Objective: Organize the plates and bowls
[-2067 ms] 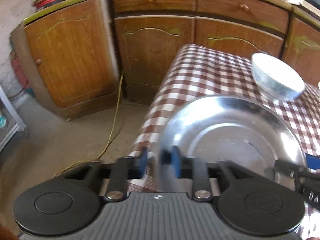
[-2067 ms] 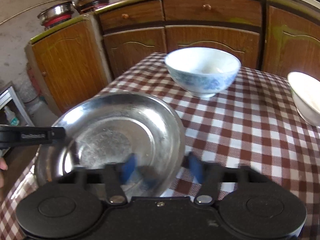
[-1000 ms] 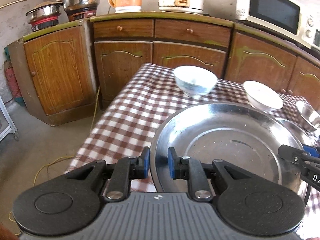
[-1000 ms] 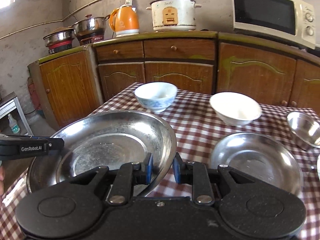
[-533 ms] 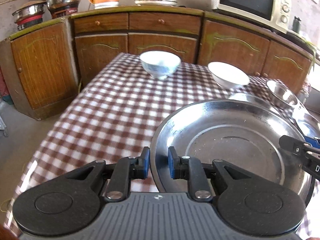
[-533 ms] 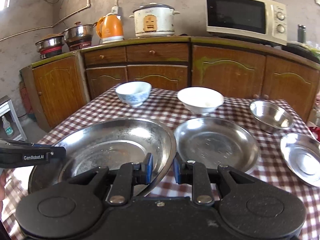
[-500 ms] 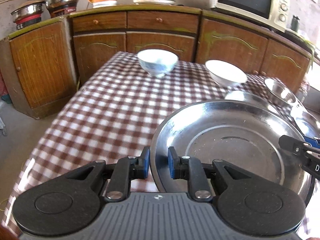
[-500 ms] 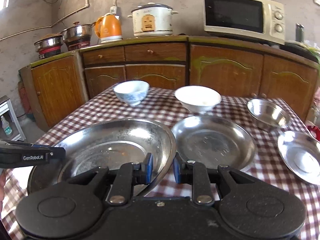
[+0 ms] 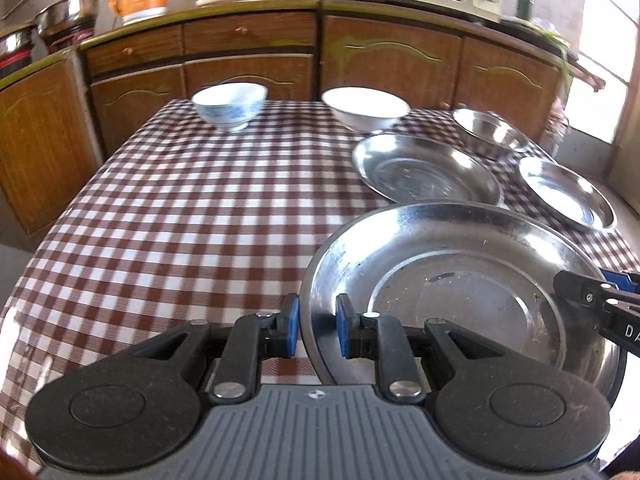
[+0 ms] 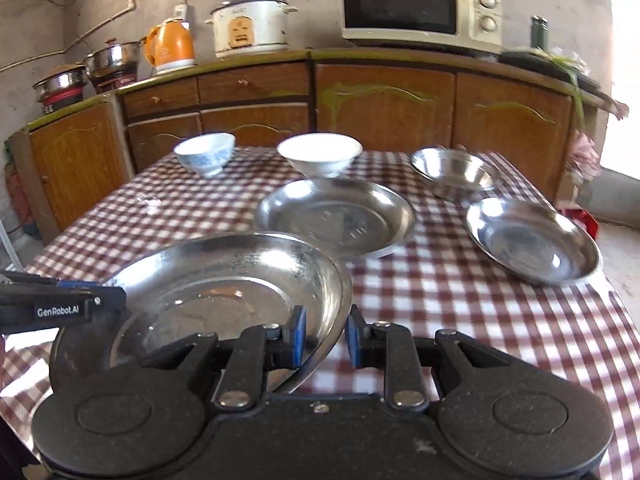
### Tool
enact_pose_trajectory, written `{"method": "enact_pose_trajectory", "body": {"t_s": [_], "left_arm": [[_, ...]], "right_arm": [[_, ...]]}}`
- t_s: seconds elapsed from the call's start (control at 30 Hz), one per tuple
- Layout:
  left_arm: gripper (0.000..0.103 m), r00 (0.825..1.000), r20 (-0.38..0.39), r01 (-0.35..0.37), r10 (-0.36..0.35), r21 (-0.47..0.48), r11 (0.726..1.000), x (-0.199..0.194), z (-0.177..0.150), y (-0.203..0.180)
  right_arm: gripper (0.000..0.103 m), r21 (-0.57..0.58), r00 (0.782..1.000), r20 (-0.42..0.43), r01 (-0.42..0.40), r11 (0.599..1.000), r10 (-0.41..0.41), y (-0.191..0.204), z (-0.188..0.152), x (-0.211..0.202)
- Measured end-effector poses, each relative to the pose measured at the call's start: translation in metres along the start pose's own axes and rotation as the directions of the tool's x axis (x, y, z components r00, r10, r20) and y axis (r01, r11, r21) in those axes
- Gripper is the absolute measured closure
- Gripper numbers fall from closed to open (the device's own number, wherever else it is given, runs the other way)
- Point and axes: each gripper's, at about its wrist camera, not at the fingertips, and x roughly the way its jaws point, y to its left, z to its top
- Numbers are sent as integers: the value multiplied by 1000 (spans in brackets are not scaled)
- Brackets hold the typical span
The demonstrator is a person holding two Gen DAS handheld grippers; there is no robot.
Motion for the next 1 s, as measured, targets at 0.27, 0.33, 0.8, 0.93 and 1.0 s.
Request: {"method": "enact_pose_trajectory", "body": {"t_s": [0.27,0.33,0.8,0.93,1.0], "left_arm": [[83,999,-13,47,-46,79,996,6,-17,-31],[83,999,-16,54,-52,90,994,8,-19,-35],[83,997,-29,70,-67,113,991,18,-18,-53],[83,997,-47,69,-65,106,992,21,-18,-54],[83,997,-55,68,-63,102,992,23,-18,-54]], "right_arm": [[75,46,998,-30,49,998,-48,-31,-26,-9],[75,59,998,-35,58,997,-56,-38,-30,-8],[75,101,994,-49,99,990,-95,-56,-38,-4],[75,103,993,-59,105,989,-100,-58,-40,-1],[75,101,993,-62,106,989,-100,-58,-40,1]]}}
